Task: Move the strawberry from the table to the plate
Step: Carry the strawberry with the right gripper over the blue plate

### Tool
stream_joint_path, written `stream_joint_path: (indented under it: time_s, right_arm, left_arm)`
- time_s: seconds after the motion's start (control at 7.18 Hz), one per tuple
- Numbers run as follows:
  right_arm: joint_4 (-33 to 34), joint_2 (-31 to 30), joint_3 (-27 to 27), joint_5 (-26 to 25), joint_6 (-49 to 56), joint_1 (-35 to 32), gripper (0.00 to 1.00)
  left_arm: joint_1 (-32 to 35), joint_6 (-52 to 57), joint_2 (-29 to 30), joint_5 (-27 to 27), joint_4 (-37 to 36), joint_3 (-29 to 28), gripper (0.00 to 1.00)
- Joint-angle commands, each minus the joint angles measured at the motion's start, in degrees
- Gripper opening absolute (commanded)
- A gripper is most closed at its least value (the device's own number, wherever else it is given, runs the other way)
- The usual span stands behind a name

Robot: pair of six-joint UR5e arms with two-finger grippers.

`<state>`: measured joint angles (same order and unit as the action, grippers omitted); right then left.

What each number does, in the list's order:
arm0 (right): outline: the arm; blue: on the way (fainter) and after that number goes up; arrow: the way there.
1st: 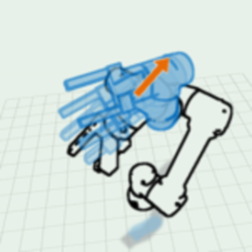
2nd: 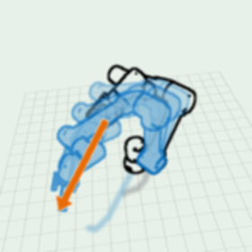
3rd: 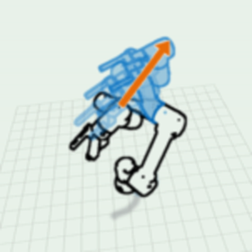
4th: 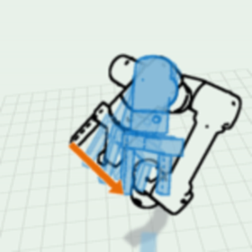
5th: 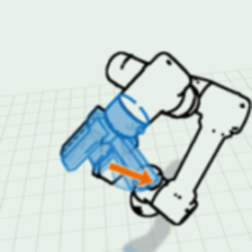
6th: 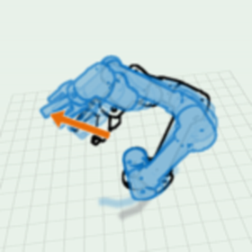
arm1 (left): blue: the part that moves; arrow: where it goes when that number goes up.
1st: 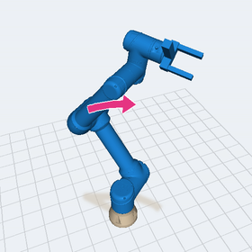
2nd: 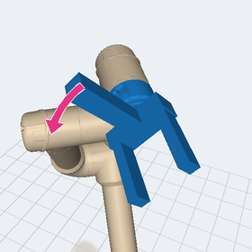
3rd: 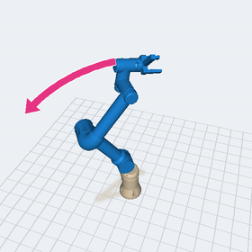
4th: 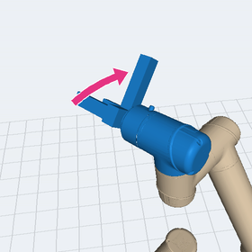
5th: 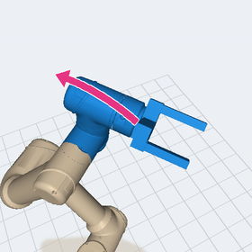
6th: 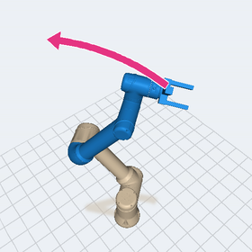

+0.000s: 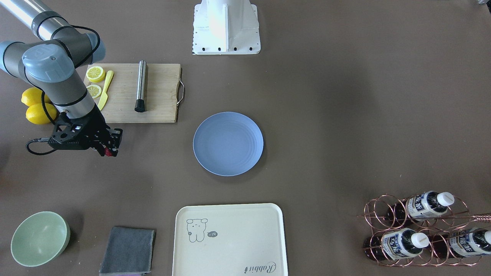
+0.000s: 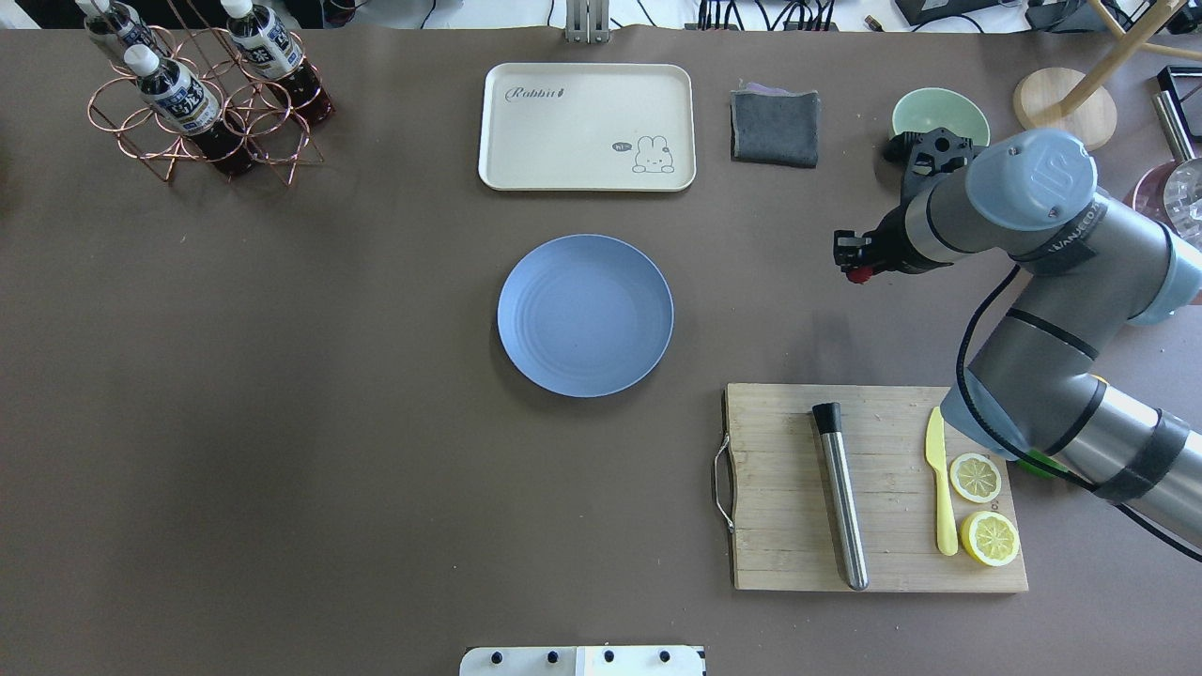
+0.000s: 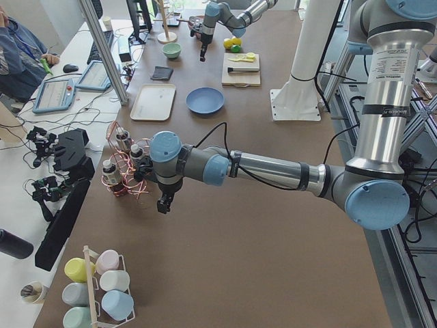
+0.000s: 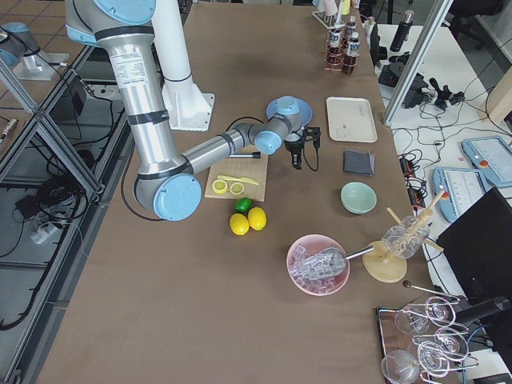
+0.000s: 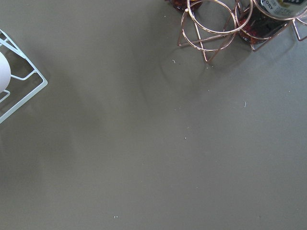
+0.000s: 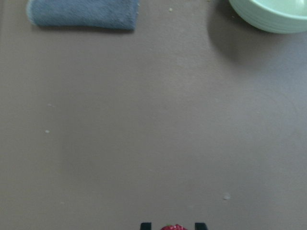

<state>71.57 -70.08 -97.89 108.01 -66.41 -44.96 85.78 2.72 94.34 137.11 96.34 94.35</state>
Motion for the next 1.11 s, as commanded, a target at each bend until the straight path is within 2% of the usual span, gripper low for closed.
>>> stream_joint_path:
  time_s: [0.0, 0.28, 0.42, 0.56, 0.97]
  right_arm:
    - [9.26, 12.28, 0.23, -1.82, -12.71, 3.80, 0.00]
    - [9.29, 18.19, 2.85, -11.63, -23.54, 11.78, 0.00]
    - [8.94, 21.79, 7.49, -15.51, -27.77, 14.52, 0.00]
    - [8.50, 23.74, 12.06, -18.33, -27.98, 16.55, 0.00]
    - [2.18, 23.94, 17.46, -23.01, -28.95, 20.61, 0.00]
  left_arm:
    - [0.00, 0.00, -0.04, 0.00, -0.10, -0.30, 0.98]
    - [0.00, -0.09, -0.13, 0.00, -0.10, -0.30, 0.98]
    - [0.00, 0.00, -0.13, 0.09, -0.10, -0.22, 0.98]
    - [0.00, -0.09, -0.21, 1.22, -0.10, -0.30, 0.98]
    - [0.00, 0.00, -1.09, 3.52, -0.01, -0.22, 0.98]
